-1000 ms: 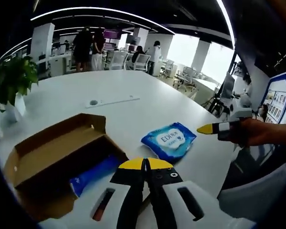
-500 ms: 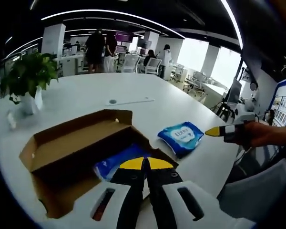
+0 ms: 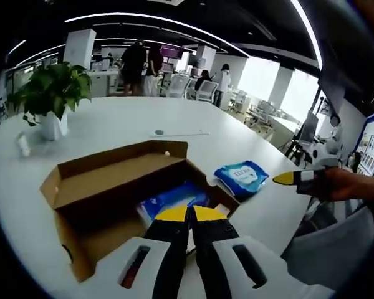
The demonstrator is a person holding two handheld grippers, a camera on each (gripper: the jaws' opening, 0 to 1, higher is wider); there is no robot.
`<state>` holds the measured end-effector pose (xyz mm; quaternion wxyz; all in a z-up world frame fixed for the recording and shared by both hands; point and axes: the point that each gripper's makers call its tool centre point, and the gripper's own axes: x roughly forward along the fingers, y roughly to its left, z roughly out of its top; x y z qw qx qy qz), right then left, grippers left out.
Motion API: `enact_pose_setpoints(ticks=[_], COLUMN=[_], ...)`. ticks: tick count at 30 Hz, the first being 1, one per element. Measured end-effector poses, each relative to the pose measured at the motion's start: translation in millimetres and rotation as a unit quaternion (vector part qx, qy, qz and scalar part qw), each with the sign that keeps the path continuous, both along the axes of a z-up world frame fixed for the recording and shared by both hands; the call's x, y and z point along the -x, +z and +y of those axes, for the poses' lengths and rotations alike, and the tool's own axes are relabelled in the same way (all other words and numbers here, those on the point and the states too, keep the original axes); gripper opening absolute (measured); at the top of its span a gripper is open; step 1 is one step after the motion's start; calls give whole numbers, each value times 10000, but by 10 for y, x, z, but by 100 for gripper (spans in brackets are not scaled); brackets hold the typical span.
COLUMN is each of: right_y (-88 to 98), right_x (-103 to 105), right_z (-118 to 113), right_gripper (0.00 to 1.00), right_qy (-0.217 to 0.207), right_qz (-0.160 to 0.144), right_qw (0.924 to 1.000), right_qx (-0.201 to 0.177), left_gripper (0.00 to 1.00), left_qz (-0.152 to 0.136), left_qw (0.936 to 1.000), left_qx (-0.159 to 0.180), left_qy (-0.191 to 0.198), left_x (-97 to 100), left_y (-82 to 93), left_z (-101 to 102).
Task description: Operate the shoe box by opening the lid, removing the specified soft item, and placing it in the target area until the item is outside and the box remains undamaged.
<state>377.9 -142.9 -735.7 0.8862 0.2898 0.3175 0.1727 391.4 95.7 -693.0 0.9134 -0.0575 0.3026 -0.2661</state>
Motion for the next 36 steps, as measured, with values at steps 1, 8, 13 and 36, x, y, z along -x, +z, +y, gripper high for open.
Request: enact_pose_setpoints(ticks=[1, 8, 13, 36], right_y=[21, 143, 175, 187], right_x=[16, 111, 165, 399], right_z=[32, 207, 295, 615], right_gripper=[3, 4, 5, 13], right_qy=[-3, 12, 99, 13], right_qz=[-27, -176, -245, -315], right_qw=[10000, 9998, 9996, 9995], right_qx=[-27, -42, 112, -28], left_gripper=[0, 0, 1, 11], left_qz=[3, -41, -8, 105], left_qw=[10000, 9999, 9999, 9990], left_qx=[18, 123, 164, 428], left_qy=[-2, 15, 13, 31], left_x=[2, 23, 61, 101], left_y=[3, 59, 31, -41], left_z=[5, 19, 32, -40])
